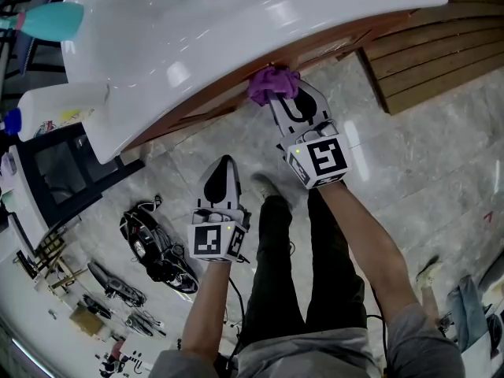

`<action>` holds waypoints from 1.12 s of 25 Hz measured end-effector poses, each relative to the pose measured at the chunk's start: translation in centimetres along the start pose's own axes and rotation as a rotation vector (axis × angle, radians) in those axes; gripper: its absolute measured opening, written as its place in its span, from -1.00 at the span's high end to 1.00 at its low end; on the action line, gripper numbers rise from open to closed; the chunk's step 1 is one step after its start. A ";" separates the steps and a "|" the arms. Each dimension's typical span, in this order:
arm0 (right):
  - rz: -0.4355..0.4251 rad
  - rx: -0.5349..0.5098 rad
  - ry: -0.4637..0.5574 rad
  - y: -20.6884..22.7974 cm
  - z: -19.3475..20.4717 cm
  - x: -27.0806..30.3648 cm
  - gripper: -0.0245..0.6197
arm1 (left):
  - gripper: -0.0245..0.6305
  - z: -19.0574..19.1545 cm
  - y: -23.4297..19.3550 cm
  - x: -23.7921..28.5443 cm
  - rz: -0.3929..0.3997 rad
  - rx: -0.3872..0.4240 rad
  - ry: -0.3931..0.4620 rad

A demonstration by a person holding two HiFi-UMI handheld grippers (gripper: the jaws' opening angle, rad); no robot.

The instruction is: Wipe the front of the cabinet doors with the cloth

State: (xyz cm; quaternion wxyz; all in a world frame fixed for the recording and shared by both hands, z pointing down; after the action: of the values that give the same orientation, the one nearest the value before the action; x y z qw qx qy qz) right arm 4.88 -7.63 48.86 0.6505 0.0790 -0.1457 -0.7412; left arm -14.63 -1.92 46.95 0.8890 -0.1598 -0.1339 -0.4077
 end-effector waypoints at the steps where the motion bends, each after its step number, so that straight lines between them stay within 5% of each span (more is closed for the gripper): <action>1: 0.018 0.007 -0.001 0.4 0.0 -0.2 0.63 | 0.90 0.1 -0.1 -0.1 0.001 -0.003 0.000; 12: 0.087 -0.005 0.022 0.5 0.9 -2.4 0.63 | 0.90 1.5 -1.6 -1.6 0.020 -0.021 -0.001; 28: -0.094 -0.139 -0.046 -8.9 4.9 -3.7 0.63 | 0.90 2.5 -5.7 -4.2 -0.003 -0.045 0.006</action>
State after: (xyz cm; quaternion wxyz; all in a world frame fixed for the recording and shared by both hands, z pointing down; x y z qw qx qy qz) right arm -4.52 -2.44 50.40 0.6154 0.0236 -0.1050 -0.7809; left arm -21.98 -1.56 48.71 0.8850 -0.1782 -0.1221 -0.4124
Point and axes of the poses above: the fingertips, and each gripper's own axes: x forward along the fingers, y to its right, z out of its underside, the point moved 5 cm from there along -x, backward along the fingers, and after that the axes turned 5 degrees about y, right-handed, at the moved point
